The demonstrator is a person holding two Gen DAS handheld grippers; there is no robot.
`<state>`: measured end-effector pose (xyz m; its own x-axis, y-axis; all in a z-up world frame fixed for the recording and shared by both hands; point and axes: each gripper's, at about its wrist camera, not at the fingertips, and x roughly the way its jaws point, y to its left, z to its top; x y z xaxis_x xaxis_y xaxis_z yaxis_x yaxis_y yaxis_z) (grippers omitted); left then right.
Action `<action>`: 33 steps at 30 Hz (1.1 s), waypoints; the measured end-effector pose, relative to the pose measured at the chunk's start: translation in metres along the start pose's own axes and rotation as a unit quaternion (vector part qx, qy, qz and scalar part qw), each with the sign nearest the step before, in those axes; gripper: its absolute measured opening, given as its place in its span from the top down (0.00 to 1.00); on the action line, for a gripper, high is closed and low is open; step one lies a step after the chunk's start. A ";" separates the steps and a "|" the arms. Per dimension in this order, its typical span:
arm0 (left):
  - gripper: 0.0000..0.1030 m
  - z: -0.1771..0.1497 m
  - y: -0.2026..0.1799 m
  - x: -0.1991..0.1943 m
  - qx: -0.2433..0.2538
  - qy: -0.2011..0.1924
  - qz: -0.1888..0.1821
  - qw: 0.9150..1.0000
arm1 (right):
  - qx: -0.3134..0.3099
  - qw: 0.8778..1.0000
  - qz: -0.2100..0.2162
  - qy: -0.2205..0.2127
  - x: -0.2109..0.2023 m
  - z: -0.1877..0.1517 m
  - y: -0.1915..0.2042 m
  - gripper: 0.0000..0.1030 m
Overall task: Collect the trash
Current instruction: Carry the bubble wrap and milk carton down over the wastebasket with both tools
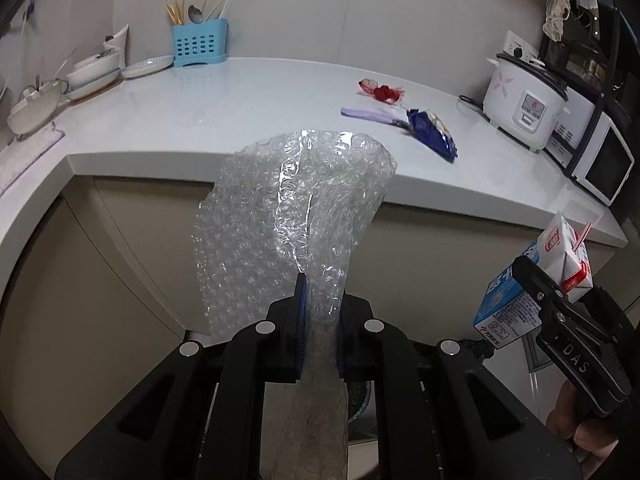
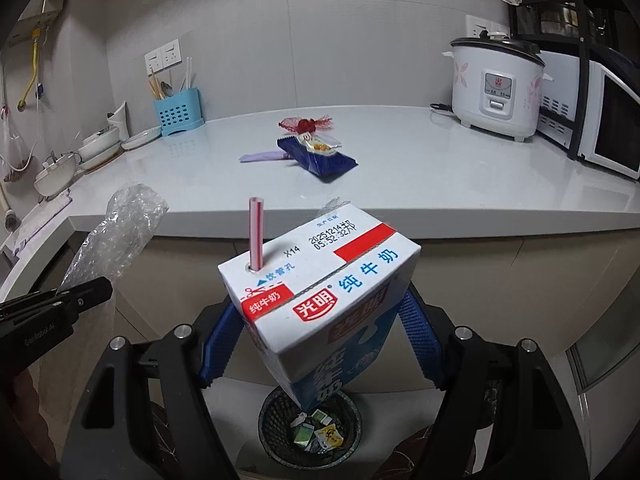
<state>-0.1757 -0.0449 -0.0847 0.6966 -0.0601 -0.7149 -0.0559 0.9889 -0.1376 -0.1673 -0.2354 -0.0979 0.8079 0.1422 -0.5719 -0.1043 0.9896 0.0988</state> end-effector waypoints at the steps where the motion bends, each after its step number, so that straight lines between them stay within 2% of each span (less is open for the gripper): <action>1: 0.90 -0.005 0.002 0.004 -0.001 0.005 -0.001 1.000 | -0.001 1.000 -0.001 0.003 0.003 -0.005 0.000 0.31; 12: 0.90 -0.060 0.025 0.067 -0.012 0.057 -0.001 0.998 | 0.001 0.999 -0.011 0.052 0.061 -0.065 -0.001 0.31; 22: 0.90 -0.100 0.029 0.134 -0.003 0.087 -0.026 0.996 | 0.016 0.994 -0.013 0.107 0.127 -0.124 -0.008 0.31; 33: 0.90 -0.133 0.041 0.202 -0.014 0.143 -0.007 0.990 | -0.001 0.989 -0.023 0.149 0.181 -0.168 -0.001 0.31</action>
<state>-0.1323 -0.0344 -0.3259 0.4675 -0.1140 -0.8766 -0.0695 0.9838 -0.1650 -0.1182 -0.2068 -0.3380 0.6047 0.0973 -0.7905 -0.0731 0.9951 0.0665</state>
